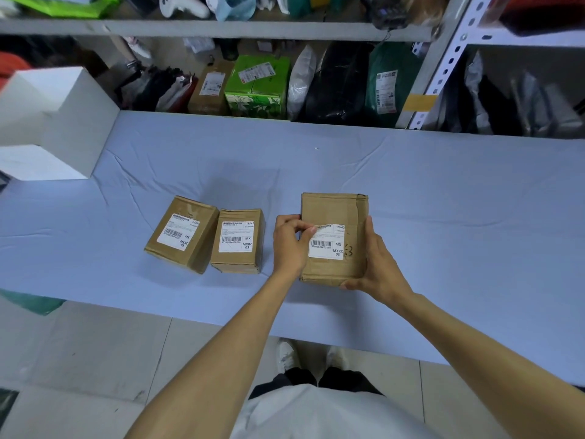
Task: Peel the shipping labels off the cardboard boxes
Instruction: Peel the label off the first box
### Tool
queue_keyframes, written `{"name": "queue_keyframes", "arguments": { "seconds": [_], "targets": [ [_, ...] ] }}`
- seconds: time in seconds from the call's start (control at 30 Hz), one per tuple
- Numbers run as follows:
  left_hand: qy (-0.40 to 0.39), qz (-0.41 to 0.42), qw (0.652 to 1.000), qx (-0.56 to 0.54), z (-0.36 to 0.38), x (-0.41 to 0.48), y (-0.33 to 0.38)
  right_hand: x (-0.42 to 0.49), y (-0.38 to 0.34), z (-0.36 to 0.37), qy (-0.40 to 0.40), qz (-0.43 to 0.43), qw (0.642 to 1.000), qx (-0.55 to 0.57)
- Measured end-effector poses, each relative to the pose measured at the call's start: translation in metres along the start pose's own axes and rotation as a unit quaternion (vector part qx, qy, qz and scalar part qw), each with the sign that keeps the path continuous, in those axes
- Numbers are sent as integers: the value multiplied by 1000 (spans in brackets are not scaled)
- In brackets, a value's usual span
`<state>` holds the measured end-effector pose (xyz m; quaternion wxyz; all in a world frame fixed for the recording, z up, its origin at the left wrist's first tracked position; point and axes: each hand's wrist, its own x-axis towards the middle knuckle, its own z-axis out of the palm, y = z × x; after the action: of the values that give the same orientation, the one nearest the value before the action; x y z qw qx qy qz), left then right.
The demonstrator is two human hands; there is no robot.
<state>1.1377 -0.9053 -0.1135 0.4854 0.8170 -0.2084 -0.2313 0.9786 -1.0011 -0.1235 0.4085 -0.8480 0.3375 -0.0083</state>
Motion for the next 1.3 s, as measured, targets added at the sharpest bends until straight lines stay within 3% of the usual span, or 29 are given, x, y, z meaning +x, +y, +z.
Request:
{"name": "queue_keyframes", "arguments": {
  "seconds": [0.9, 1.3],
  "targets": [
    [5, 11, 999, -35, 1, 0, -5, 2, -5, 2, 28, 13, 999, 14],
    [5, 16, 999, -43, -1, -3, -17, 2, -5, 3, -20, 21, 1000, 9]
  ]
}}
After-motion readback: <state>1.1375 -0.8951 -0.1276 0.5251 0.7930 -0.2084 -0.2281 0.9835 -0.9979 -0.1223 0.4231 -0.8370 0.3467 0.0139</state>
